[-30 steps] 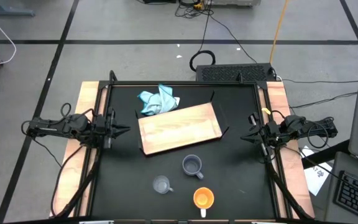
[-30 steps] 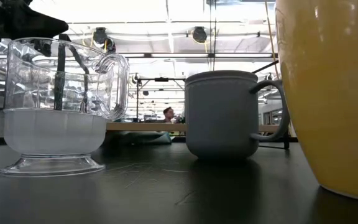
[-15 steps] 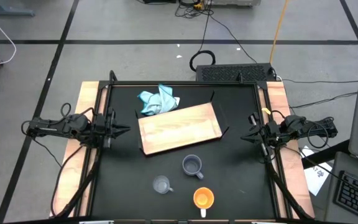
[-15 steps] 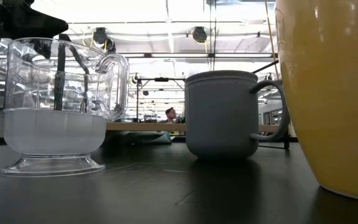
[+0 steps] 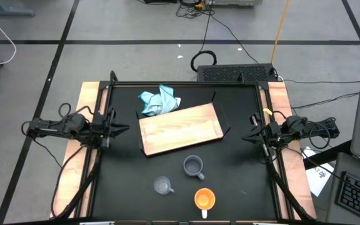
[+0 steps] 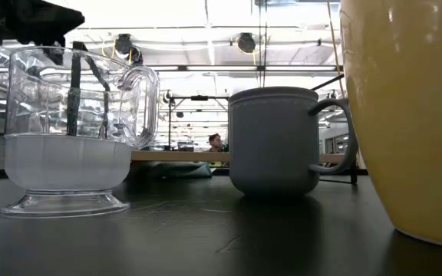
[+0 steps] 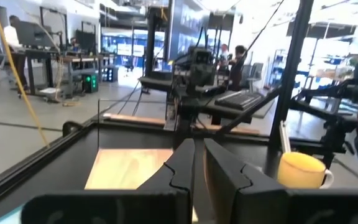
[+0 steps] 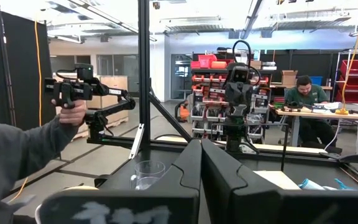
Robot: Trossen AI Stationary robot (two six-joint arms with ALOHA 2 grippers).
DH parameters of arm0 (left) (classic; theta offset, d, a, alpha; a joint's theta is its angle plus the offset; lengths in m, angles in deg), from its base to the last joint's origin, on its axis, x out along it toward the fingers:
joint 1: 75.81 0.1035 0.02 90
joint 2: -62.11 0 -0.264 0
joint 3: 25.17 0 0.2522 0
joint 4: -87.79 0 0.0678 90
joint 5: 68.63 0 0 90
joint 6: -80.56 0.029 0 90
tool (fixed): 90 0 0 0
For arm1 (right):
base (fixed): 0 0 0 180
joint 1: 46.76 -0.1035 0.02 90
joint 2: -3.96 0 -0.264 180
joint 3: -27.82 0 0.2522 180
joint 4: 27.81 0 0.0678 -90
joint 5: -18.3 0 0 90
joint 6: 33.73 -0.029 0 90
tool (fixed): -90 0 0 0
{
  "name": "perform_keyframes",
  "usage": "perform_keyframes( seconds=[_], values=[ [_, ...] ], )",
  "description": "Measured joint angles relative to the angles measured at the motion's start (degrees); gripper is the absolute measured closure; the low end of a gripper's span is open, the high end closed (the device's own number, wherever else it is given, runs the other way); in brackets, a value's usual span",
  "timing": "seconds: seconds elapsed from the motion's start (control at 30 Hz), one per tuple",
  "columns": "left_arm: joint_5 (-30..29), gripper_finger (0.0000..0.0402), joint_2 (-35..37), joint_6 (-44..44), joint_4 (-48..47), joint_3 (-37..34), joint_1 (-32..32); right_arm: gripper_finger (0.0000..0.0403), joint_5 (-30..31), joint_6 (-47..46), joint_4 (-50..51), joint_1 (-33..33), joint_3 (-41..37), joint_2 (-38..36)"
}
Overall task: Stack small to large cups/mugs on shelf
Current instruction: Put the transparent mug on the shelf
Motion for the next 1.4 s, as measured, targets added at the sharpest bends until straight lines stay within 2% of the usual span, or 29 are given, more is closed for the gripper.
perform_keyframes(
  seconds=[0.17, 0.27, 0.47, 0.87, 1.17, 1.4],
  values=[
    [0.6, 0.0369, 0.0, 0.0, 1.2, 0.0, 0.0, 0.0403, 0.0, 0.0, 0.0, 0.0, 0.0, 0.0],
    [0.7, 0.0393, 0.0, -0.3, 1.6, 0.0, 0.0, 0.0403, 0.0, 0.0, 0.0, 0.0, 0.0, 0.0],
    [4.1, 0.0399, -1.5, -1.5, 5.0, 0.0, 0.0, 0.0403, 0.0, 0.0, 0.0, 0.0, 0.0, 0.0],
    [5.7, 0.04, -15.9, -3.7, 11.7, 3.5, -1.4, 0.0403, 0.0, 0.0, 0.0, 0.0, 0.0, 0.0],
    [4.8, 0.0401, -26.1, -2.8, 12.8, 9.1, -4.9, 0.0403, 0.0, 0.0, 0.0, 0.0, 0.0, 0.0],
    [3.6, 0.0401, -31.5, -2.6, 12.8, 12.4, -7.0, 0.0403, 0.0, 0.0, 0.0, 0.0, 0.0, 0.0]
  ],
)
